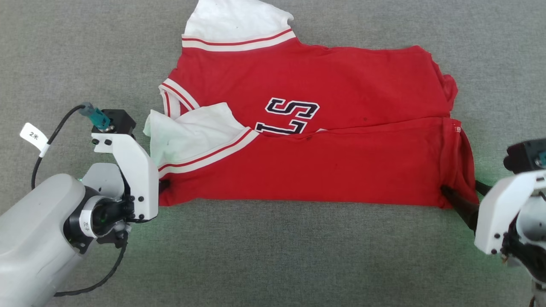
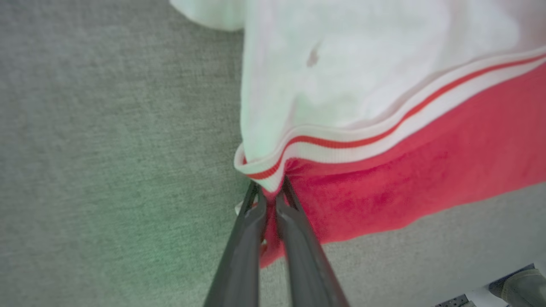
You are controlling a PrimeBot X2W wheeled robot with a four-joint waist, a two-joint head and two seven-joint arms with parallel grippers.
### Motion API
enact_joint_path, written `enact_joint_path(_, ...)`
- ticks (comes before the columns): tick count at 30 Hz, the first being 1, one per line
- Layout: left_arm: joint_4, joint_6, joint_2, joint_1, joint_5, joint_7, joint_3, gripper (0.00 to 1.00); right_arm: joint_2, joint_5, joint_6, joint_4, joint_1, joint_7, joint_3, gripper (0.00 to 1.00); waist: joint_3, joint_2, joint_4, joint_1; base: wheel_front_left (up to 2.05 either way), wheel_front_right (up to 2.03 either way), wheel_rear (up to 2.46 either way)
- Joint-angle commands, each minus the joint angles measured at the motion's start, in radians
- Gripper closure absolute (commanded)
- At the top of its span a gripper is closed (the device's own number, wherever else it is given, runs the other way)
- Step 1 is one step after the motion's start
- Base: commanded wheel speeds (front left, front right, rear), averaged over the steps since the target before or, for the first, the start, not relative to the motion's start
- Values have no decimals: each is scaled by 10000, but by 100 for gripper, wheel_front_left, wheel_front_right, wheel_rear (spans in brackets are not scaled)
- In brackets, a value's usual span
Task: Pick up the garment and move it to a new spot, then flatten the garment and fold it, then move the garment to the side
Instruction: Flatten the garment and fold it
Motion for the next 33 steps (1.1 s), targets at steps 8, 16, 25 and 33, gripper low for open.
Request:
enact_joint_path(8, 173, -93, -363, 365, 62, -26, -311, 100, -577, 884, 3, 1703, -513, 1425, 1216, 100, 75, 0, 289, 0, 0, 0, 0)
enact_joint_path(16, -526, 384, 271, 450, -78, 116, -28, 100, -1420, 1713, 1, 831, -412, 1952, 955, 100, -127, 0, 419, 0, 0, 0, 0)
enact_joint_path(25, -2662, 1489, 1362, 1034, -210, 300, 229, 100, -1945, 2188, 0, -1059, 550, 3015, -42, 100, -303, 0, 534, 0, 0, 0, 0)
enact_joint_path(33, -3721, 2264, 1899, 1894, -488, 322, 175, 100, -1778, 2303, 0, -2015, 1576, 3994, -795, 100, -221, 0, 525, 0, 0, 0, 0)
